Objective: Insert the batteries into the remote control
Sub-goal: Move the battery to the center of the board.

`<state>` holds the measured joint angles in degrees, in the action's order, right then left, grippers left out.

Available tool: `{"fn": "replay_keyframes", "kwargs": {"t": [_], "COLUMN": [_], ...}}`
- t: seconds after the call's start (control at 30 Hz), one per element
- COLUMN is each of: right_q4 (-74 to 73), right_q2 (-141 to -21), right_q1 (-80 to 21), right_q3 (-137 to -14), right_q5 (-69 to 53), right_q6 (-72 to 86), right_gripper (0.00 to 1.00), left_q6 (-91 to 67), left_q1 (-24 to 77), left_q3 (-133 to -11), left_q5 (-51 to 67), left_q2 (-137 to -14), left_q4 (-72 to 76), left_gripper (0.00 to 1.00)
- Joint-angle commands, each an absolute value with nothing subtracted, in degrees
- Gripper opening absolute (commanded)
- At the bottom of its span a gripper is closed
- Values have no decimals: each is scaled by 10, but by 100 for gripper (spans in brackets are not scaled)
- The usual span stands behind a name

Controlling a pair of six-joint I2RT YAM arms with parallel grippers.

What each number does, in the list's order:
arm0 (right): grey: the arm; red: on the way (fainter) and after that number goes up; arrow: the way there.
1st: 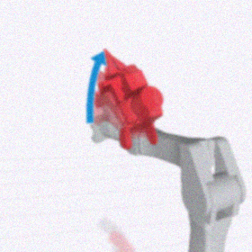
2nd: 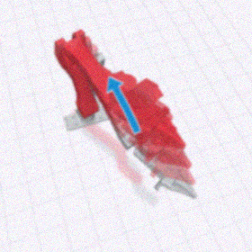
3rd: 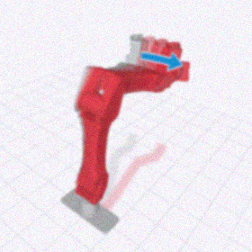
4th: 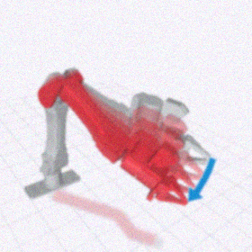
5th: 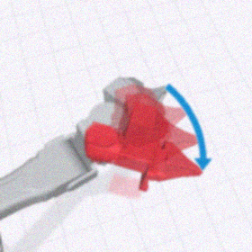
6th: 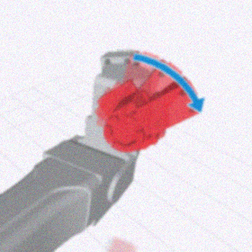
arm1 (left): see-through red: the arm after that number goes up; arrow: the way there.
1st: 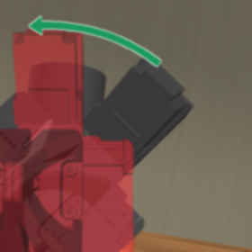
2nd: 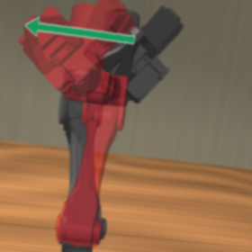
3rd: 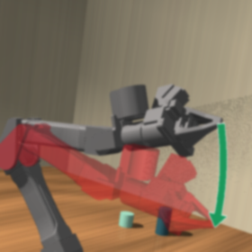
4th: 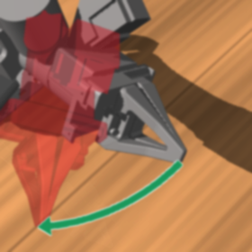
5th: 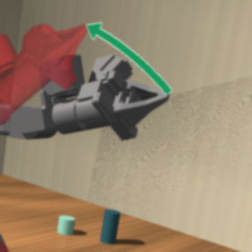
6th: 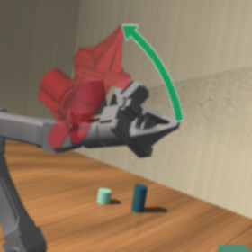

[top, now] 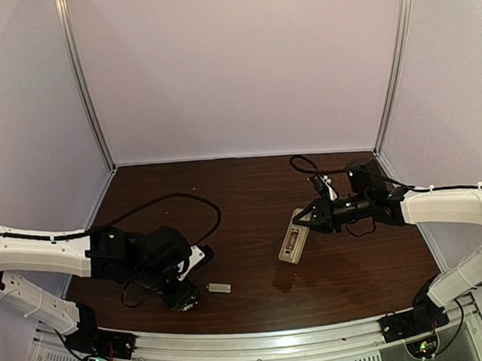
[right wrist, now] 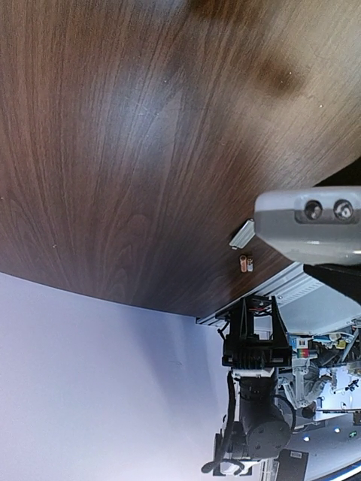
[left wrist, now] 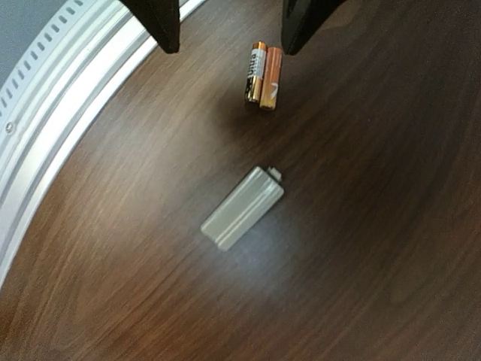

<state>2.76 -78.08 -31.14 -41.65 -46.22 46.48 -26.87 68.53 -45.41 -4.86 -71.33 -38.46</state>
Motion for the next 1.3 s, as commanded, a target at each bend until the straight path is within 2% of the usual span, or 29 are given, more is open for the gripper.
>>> {"fn": "replay_keyframes", "kwargs": {"t": [0.0,0.17,0.33,0.7,0.8,1.0,1.13,1.27], "right_q4": [28,19,22,15,13,5,9,18], "right_q2": [-759,-753,-752,-753,-754,-751,-755,-755], "right_q1": [-309,-310,-309,-310,-309,-304,-301,-298], "right_q3": [-411,-412,-413,-419,-421,-424,-425,-422], "right_q5": [-461,-461,-463,-465,-464,-466,-471,-473], "right_q6": [453,447,448,444,442,436,437,441], "right_gripper": [0,0,0,0,0,0,0,0], "left_q6": [-325,-327,-324,-284,-268,-266,-258,-235], "left_q1": [690,689,680,646,640,630,605,567], "left_q3": [-482,-486,-487,-468,-463,-452,-451,-464], "left_q5": [-51,-44,-41,-42,-28,-19,-16,-19], "left_q2": [-789,-828,-864,-885,-901,-919,-921,-934], "left_q4": [-466,-484,-480,-403,-387,-377,-369,-350], "left_gripper": [51,54,53,53,51,38,30,26]}}
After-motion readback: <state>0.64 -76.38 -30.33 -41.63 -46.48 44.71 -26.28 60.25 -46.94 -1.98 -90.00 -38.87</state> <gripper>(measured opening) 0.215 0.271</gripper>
